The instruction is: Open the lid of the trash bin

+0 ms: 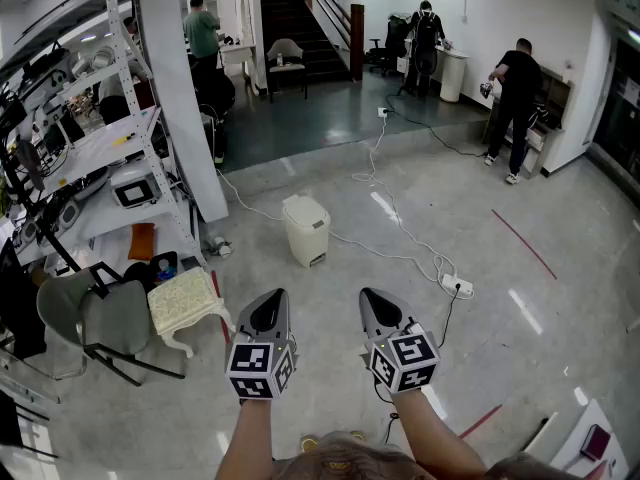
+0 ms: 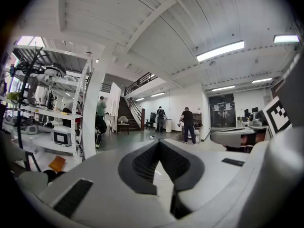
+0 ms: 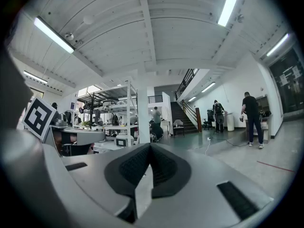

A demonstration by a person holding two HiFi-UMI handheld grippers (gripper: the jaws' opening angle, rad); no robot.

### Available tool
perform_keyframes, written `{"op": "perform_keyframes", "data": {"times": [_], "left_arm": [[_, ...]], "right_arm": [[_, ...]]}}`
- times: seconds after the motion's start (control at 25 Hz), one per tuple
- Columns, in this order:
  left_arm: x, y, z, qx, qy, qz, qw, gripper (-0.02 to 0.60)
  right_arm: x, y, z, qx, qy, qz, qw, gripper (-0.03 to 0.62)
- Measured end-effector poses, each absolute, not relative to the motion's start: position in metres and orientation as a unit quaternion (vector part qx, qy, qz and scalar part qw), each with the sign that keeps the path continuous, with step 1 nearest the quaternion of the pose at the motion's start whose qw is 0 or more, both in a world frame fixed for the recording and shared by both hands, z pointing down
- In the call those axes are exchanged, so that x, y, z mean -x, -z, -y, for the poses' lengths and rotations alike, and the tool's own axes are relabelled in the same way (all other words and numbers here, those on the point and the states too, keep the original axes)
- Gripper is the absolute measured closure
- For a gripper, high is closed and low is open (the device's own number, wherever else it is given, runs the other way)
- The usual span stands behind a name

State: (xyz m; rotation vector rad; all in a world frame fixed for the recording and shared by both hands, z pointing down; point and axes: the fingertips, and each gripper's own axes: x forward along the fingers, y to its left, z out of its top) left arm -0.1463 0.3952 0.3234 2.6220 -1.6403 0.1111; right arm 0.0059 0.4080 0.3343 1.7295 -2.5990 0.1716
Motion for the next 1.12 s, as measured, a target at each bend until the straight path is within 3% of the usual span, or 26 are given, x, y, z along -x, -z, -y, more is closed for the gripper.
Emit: {"op": "perform_keyframes", "data": {"times": [1.12], "left_arm": [[0.097, -0.329, -0.409, -0.838, -0.04, 0.545, 0.01, 0.581]], "right_arm": [[-0.052, -0.344, -0.409, -0.516, -0.062, 0.854, 0.002, 0.559]]}}
